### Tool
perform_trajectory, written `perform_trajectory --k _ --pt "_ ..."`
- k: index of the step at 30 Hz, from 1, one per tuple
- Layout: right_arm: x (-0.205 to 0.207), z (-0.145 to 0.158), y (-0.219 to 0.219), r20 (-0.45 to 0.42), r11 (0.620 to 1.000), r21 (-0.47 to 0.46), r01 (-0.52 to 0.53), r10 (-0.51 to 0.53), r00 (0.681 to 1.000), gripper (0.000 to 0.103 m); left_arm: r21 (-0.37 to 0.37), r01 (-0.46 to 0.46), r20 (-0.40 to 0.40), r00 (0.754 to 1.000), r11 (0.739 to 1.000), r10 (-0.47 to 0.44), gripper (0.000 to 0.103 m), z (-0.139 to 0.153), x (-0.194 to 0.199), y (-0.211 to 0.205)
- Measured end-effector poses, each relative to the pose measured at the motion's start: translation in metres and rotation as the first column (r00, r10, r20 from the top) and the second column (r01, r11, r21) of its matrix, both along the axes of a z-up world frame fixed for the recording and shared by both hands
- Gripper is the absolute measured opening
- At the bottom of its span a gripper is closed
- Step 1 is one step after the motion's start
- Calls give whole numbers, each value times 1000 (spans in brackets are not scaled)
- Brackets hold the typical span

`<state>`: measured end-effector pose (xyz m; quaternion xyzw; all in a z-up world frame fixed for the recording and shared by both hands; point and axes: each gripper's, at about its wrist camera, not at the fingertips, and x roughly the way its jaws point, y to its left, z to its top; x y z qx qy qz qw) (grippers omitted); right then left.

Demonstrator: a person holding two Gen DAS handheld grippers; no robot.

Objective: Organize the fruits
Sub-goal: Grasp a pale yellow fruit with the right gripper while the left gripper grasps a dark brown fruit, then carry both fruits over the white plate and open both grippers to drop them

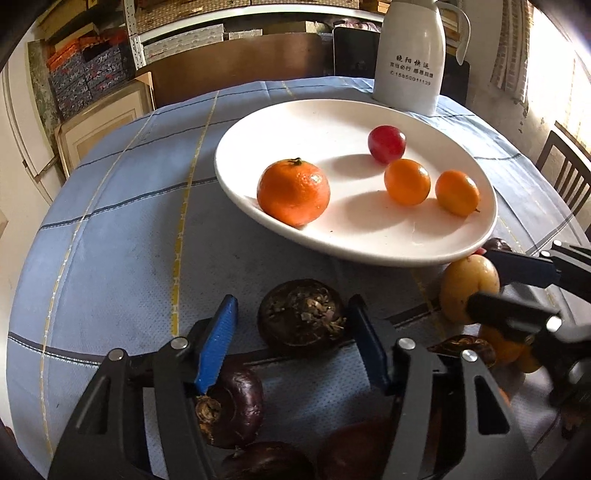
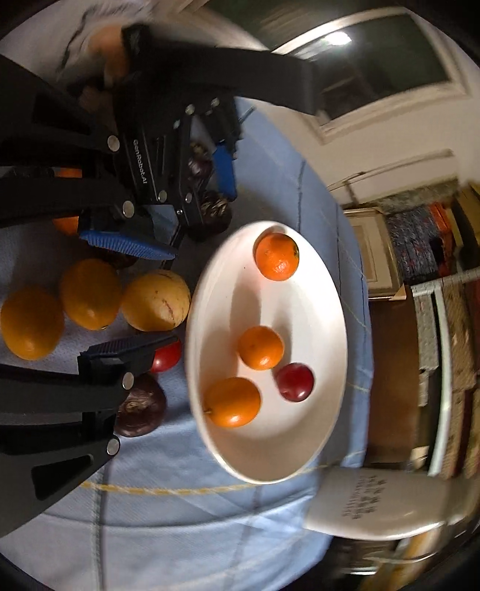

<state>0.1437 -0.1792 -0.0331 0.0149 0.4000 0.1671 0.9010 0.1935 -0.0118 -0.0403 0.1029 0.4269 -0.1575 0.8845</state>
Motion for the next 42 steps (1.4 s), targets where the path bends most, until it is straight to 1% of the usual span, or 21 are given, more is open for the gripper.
perform_trajectory --k 1,2,3,8,11,12,14,18,23,25,26,29,31,33,37,38,39,40,41,42 --pt "-3 -1 6 24 999 -50 -8 9 1000 39 -7 4 -3 1000 1000 -5 53 0 0 0" --pt "-6 -2 10 42 996 -86 -14 17 999 36 -22 11 -10 1000 1000 -12 46 0 0 0" --pt "-9 -2 10 56 995 -96 -19 25 998 36 -28 12 -12 1000 1000 -12 46 1 0 1" --pt "-14 1 -1 50 999 -48 -16 18 999 35 -43 11 -7 1000 999 -11 46 3 -5 4" --pt "-21 5 -9 59 1000 -6 -17 17 998 35 -80 -1 9 1000 997 2 46 8 -9 11" --pt "-23 7 -8 66 1000 5 -18 18 998 35 -106 1 19 1000 994 1 45 12 -12 14" --pt "-30 13 -14 92 999 36 -12 9 996 35 -135 1 41 999 991 4 45 19 -18 18" --pt "-41 24 -35 120 991 137 12 -28 992 35 -160 2 89 996 987 13 45 28 -32 20" --pt "-48 34 -67 117 963 259 70 -103 988 35 -175 11 109 994 985 8 45 42 -31 14" --pt "-36 41 -79 85 948 307 81 -113 990 35 -165 10 113 994 986 9 45 50 -21 6" --pt "-30 43 -79 79 945 315 85 -115 990 35 -159 10 117 993 987 9 45 52 -19 3" --pt "-7 57 -85 82 947 305 102 -133 988 35 -152 26 118 993 988 -8 45 62 0 -15" --pt "15 61 -90 63 941 316 121 -148 987 35 -144 31 113 994 989 -15 45 64 14 -29" --pt "33 58 -94 41 936 318 150 -172 984 35 -147 32 98 995 989 -18 45 62 29 -41" --pt "69 34 -99 -22 930 300 210 -214 977 35 -143 30 67 998 989 -20 46 53 48 -53" --pt "74 29 -101 -36 925 310 218 -217 975 38 -136 29 64 998 990 -20 48 51 51 -54" --pt "79 24 -104 -51 917 332 220 -215 975 40 -132 22 70 997 991 -13 58 49 52 -54" --pt "82 19 -109 -66 902 367 225 -216 974 49 -140 22 69 998 990 -13 62 48 52 -53" --pt "82 17 -112 -73 896 379 231 -219 973 53 -149 31 68 997 988 -21 63 47 52 -52" --pt "82 18 -114 -70 895 381 233 -224 972 53 -157 38 67 997 987 -27 63 48 51 -50"
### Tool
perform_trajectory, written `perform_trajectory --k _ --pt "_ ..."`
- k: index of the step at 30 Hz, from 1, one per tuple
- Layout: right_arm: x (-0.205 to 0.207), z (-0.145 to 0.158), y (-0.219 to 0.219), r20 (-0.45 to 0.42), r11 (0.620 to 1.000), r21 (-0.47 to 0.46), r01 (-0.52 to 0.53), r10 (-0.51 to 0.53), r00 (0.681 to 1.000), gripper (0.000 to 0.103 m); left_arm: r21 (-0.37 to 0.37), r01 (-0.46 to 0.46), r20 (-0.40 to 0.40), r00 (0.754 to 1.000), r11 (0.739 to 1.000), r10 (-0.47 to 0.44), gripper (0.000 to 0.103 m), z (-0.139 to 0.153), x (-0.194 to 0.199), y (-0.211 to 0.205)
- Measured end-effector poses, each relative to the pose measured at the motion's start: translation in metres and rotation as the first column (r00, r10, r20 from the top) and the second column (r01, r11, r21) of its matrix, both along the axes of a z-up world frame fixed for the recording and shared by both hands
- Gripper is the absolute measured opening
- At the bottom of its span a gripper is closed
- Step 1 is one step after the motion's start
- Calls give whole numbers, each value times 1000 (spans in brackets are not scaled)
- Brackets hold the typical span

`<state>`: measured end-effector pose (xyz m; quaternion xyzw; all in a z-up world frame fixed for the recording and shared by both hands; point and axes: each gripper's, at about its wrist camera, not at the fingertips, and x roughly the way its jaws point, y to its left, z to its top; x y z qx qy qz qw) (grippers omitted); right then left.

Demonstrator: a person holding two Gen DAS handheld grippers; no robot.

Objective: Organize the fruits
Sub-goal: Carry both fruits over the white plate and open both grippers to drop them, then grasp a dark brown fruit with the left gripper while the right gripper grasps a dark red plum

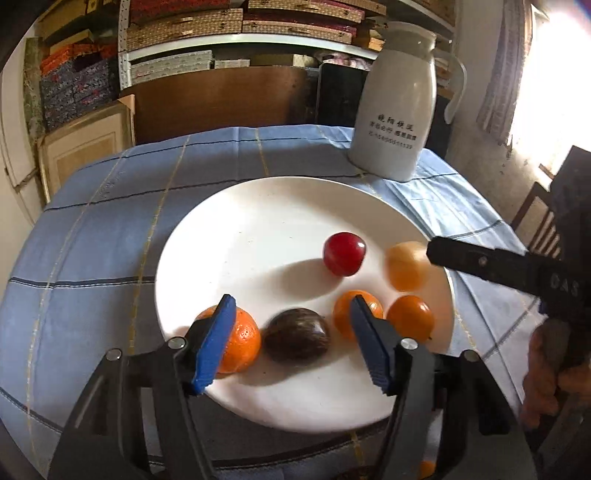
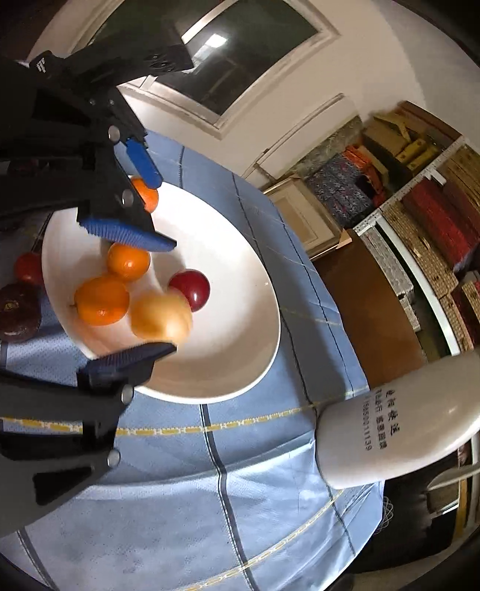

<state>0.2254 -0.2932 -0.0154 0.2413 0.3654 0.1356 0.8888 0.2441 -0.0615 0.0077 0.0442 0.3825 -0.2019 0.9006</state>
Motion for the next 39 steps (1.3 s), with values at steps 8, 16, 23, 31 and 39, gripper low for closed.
perform_trajectory --k 8,16,23,31,39 --pt "-24 8 -14 71 998 -2 58 -58 996 65 -77 -61 44 997 995 65 76 14 -24 39" --pt "-54 -5 -22 55 998 19 67 -68 996 70 -100 -216 32 975 971 221 81 1 -58 103" --pt "-82 -6 -31 67 995 35 93 -95 993 75 -46 -283 -34 959 958 282 82 -27 -91 139" --pt "-86 -9 -35 51 993 34 109 -111 993 75 21 -244 -69 967 970 245 82 -39 -87 129" --pt "-86 -10 -29 39 996 14 91 -92 995 75 64 -235 -113 964 970 241 83 -49 -76 122"
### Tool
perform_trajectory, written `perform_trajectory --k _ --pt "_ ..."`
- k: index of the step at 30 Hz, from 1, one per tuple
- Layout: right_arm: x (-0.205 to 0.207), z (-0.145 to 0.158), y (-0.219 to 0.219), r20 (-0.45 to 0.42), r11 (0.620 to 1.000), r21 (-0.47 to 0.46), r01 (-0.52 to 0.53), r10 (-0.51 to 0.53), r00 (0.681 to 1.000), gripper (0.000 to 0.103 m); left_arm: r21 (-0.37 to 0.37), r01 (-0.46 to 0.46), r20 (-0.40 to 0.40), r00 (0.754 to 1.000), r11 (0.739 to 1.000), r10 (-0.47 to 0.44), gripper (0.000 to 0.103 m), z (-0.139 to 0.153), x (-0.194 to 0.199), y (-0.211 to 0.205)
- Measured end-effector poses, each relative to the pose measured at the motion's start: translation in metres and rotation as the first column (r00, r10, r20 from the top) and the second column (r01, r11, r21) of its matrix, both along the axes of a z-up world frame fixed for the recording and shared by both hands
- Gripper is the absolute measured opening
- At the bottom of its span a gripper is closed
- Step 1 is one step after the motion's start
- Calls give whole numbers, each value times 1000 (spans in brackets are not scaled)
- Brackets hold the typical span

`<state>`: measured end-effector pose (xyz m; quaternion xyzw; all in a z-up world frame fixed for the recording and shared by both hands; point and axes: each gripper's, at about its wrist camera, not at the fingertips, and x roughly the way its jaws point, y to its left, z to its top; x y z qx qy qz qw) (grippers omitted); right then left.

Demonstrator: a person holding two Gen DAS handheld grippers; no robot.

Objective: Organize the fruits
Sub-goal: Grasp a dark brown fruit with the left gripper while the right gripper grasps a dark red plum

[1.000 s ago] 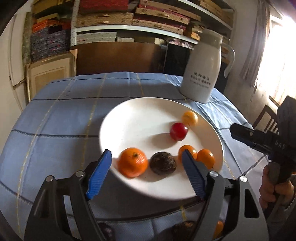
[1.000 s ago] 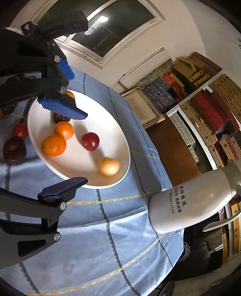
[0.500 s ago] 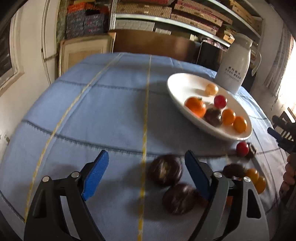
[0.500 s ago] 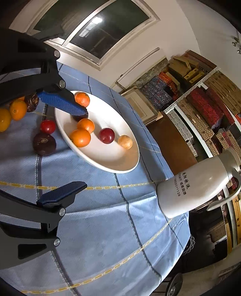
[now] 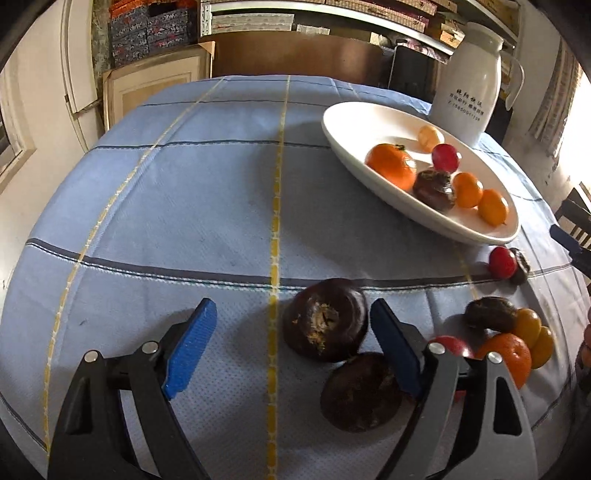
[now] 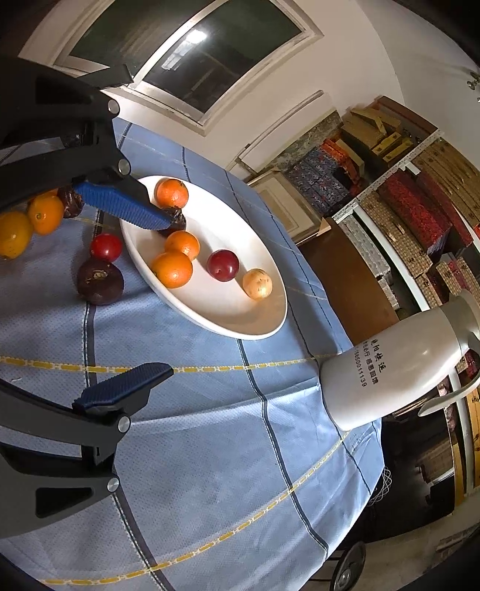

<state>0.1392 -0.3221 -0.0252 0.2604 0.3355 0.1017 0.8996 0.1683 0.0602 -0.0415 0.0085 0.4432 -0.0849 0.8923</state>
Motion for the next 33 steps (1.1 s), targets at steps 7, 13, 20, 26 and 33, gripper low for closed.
perform_trajectory --k 7,13,20,26,33 --pt "-11 -10 6 -45 998 7 -57 58 997 75 -1 10 14 1000 1000 -10 58 1 0 3" --pt "-15 -16 31 -71 987 -65 -149 145 987 73 -8 54 20 998 998 -54 43 2 0 -4" --pt "-22 -16 54 -61 958 -231 -167 157 986 68 -19 72 22 997 997 -72 43 2 -1 -6" --pt "-18 -21 73 -100 914 -344 -214 191 976 52 -7 72 23 997 997 -71 43 2 -1 -8" --pt "-9 -26 80 -130 895 -386 -225 189 973 42 -2 72 23 997 997 -72 43 2 -1 -9"
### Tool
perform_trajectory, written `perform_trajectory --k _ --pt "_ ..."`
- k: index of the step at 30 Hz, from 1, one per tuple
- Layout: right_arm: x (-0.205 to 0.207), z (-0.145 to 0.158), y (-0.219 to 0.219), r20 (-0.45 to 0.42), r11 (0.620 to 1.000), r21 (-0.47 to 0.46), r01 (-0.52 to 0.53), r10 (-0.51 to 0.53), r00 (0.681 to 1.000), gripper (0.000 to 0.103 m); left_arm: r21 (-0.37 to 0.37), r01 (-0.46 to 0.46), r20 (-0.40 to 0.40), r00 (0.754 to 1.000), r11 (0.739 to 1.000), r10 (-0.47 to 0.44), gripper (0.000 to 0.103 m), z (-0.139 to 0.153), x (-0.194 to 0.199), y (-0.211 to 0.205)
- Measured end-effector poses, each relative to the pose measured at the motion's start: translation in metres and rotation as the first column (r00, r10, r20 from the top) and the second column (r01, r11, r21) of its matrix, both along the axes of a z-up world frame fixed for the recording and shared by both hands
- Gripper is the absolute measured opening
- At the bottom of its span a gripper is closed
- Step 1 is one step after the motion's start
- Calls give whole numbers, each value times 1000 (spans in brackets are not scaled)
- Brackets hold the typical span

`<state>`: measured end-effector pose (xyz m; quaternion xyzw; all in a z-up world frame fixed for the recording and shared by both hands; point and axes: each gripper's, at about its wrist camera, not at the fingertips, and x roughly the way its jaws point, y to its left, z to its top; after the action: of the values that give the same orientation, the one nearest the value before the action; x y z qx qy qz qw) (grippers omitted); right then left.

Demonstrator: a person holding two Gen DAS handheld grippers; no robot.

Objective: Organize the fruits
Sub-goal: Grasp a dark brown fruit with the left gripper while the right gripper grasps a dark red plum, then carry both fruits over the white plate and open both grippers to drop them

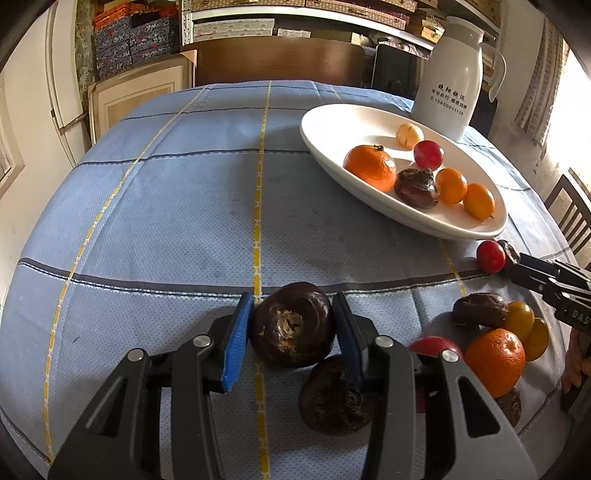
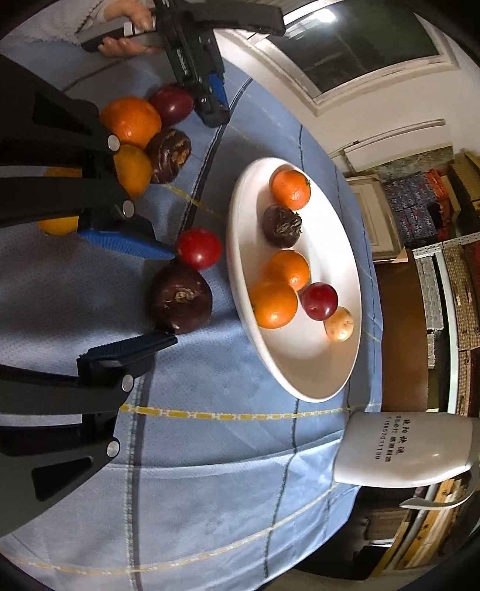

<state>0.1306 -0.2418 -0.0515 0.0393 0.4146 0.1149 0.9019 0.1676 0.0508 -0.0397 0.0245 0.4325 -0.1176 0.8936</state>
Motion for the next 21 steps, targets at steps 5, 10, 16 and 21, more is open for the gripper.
perform_trajectory --k 5,10,16,21 --pt "7 -2 3 -10 1000 -16 -1 1 1000 43 2 2 0 1000 1000 -2 43 0 0 0" --pt "9 -3 5 -20 1000 -25 -8 8 1000 42 0 7 2 1000 1000 -7 43 0 0 -1" --pt "5 1 2 1 1000 -6 -10 10 1000 41 -24 12 12 1000 1000 -11 43 1 -1 -1" --pt "-2 6 -9 23 999 30 19 -20 1000 41 -43 1 52 999 999 1 42 9 -6 2"
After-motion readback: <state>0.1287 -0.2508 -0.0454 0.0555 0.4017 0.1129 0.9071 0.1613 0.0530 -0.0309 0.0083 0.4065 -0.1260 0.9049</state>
